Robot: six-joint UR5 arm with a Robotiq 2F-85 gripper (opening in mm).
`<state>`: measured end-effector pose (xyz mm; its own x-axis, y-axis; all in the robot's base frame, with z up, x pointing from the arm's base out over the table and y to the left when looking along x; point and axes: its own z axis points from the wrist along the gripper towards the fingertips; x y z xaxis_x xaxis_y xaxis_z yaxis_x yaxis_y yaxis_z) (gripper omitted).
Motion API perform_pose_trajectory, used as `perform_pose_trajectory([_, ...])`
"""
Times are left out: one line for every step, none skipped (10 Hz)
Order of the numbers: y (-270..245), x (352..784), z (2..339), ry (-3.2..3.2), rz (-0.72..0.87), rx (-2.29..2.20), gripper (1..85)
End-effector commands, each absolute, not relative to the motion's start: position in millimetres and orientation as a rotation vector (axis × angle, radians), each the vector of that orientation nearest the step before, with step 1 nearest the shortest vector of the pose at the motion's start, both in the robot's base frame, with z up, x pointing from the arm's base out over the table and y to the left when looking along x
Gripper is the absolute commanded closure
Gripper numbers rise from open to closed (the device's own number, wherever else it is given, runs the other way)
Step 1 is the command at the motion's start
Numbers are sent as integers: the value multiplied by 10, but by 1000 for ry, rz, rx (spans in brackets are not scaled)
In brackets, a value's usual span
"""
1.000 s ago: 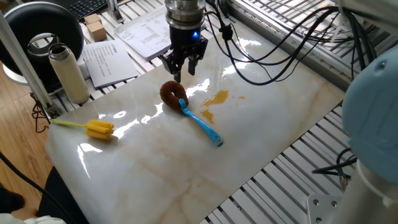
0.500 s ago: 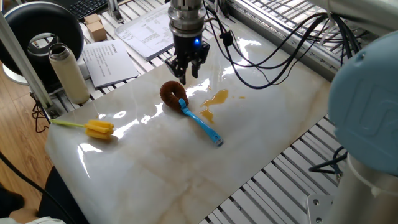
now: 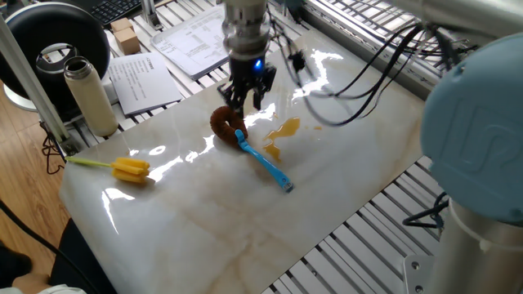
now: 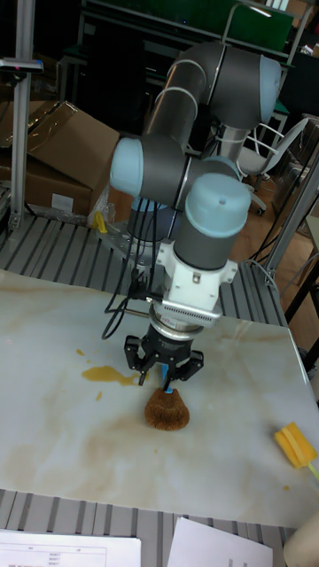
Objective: Scrub the table with a brush
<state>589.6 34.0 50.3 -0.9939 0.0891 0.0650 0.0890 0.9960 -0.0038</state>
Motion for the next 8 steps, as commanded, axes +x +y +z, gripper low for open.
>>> perform_pose_trajectory([298,5839,563,-3030,-38,-96,430])
perform_pose_trajectory([492,5855,575,-3032,-154,-53,420])
perform_pose_trajectory([532,5894,575,-3046,-179,-50,413])
perform_pose_trajectory([591,5927,580,-3053,-214,-92,410])
perform_pose_trajectory([682,5884,579,-3070,-160,-141,413])
perform_pose_trajectory([850,5802,576,-3081,-160,-190,440])
perform_pose_trajectory([829,5877,557,-3129,-126,-165,437])
perform_pose_trajectory([782,5804,554,-3108,-96,-93,357])
